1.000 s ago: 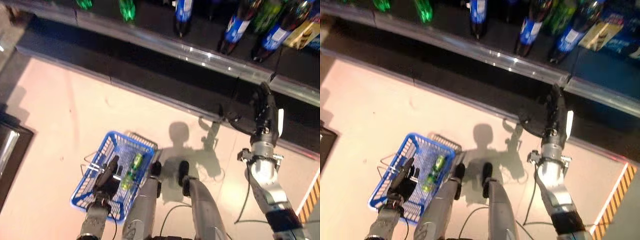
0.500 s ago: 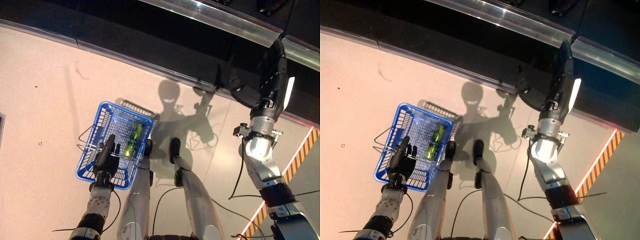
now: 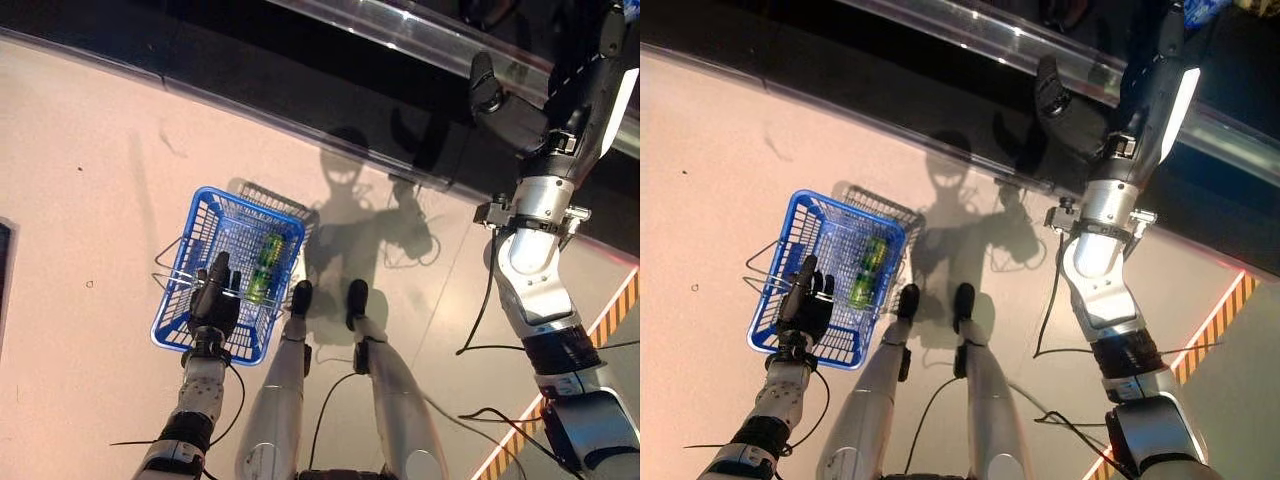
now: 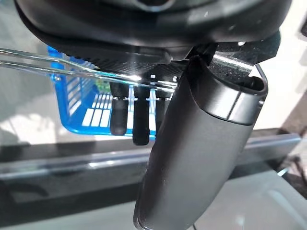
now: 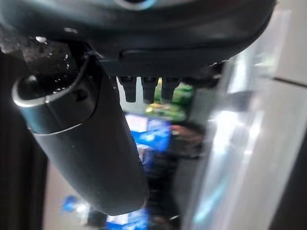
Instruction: Pick up the drink and place into the basket.
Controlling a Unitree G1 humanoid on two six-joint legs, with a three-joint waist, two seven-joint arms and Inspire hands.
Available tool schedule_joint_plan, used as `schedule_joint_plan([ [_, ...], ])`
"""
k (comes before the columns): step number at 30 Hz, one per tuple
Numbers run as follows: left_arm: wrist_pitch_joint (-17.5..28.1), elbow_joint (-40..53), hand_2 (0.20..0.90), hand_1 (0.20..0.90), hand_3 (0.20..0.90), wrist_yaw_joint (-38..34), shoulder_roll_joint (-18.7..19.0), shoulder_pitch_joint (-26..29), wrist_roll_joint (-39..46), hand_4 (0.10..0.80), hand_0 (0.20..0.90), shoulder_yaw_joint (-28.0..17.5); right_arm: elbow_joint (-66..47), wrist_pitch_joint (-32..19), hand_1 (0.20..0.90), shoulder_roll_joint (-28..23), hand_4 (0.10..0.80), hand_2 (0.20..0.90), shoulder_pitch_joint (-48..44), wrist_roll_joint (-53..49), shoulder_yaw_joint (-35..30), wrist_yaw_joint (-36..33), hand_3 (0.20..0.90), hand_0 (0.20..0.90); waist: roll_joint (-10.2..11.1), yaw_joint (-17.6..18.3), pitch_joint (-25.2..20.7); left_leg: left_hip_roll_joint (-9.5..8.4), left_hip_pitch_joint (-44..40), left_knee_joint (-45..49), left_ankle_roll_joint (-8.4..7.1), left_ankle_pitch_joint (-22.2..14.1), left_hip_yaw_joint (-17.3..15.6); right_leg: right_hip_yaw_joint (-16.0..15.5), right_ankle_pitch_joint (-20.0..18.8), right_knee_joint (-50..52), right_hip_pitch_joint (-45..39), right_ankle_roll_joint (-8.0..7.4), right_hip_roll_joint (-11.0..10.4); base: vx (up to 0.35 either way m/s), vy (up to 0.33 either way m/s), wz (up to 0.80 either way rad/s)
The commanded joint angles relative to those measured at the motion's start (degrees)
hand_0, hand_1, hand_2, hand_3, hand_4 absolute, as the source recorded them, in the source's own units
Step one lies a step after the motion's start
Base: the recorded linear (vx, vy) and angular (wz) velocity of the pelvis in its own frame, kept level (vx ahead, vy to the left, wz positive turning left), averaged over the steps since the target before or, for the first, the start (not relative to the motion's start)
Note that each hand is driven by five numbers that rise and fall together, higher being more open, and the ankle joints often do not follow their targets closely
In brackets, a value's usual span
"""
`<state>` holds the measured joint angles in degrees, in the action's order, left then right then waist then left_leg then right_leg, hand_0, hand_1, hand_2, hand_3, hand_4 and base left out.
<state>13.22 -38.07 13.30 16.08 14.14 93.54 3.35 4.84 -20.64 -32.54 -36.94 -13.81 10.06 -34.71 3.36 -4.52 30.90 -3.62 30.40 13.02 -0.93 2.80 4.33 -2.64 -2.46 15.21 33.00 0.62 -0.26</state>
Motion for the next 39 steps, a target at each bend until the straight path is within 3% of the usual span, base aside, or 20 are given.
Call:
schedule_joint_plan([
  [1,3.95,8.11,0.300,0.300,0.200,7.26,0.87,-2.15,0.24,0.100,0.300,-4.84,-8.72,-1.85,0.900,-7.15,0.800,0.900,-3.67,-1.47,-4.64,1.71,0.900,0.900,-3.24,1.19,-1.10,-3.18,-0.86,4.89,2.95,-5.66,-2.99,-1.83,3.38,0.16,-3.59,-6.32,0.54,0.043,0.052,0.02],
  [19,1.69,7.49,0.300,0.300,0.200,5.75,-1.15,-4.21,-2.01,0.100,0.300,-3.79,4.94,1.37,0.900,-9.26,0.800,0.900,-8.24,-9.00,-7.27,4.29,0.900,0.900,-5.29,-0.29,-2.37,-3.49,-5.53,5.90,3.06,-6.85,-2.36,-3.08,4.85,1.61,-7.90,-5.27,-1.03,0.051,0.024,0.04],
  [39,-1.31,6.46,0.300,0.300,0.200,4.99,1.82,-3.48,-1.71,0.100,0.300,-3.78,18.56,4.43,0.900,-13.51,0.800,0.900,-17.51,-13.62,-3.40,6.82,0.900,0.900,-4.90,-2.26,-2.17,-3.52,-5.18,6.31,3.41,-6.78,-1.88,-3.80,4.60,2.29,-7.53,-4.55,-0.79,0.007,-0.002,0.01],
])
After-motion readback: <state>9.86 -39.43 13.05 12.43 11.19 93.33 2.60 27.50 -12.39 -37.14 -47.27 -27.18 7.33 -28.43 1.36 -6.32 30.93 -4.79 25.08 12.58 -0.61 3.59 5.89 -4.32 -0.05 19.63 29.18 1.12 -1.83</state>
